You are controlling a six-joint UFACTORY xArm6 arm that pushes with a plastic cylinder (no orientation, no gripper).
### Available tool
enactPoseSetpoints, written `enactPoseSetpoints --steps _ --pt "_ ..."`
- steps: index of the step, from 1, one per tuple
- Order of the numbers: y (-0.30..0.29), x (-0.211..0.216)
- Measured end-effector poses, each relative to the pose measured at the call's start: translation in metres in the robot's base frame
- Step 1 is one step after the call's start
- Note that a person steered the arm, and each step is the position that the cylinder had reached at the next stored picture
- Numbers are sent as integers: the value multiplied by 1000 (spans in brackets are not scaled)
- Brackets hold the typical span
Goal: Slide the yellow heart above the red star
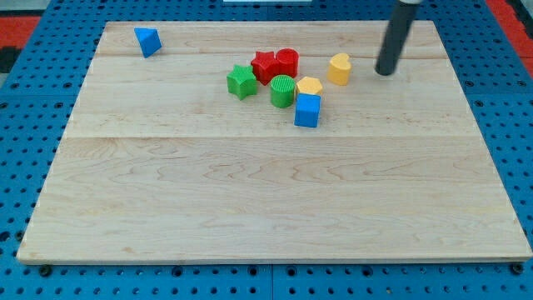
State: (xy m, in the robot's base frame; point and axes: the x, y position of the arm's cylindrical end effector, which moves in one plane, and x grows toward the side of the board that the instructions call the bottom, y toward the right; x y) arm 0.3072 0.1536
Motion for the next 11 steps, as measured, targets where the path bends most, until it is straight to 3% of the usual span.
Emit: enactPoseSetpoints --steps 1,2,3,4,6,8,9,11 --pt "-16 31" --pt "-56 14" --pt "-64 -34" --pt "-104 -41" --pt "-32 -33" --pt "-78 -75" --pt "-122 -63" --pt "-40 -32"
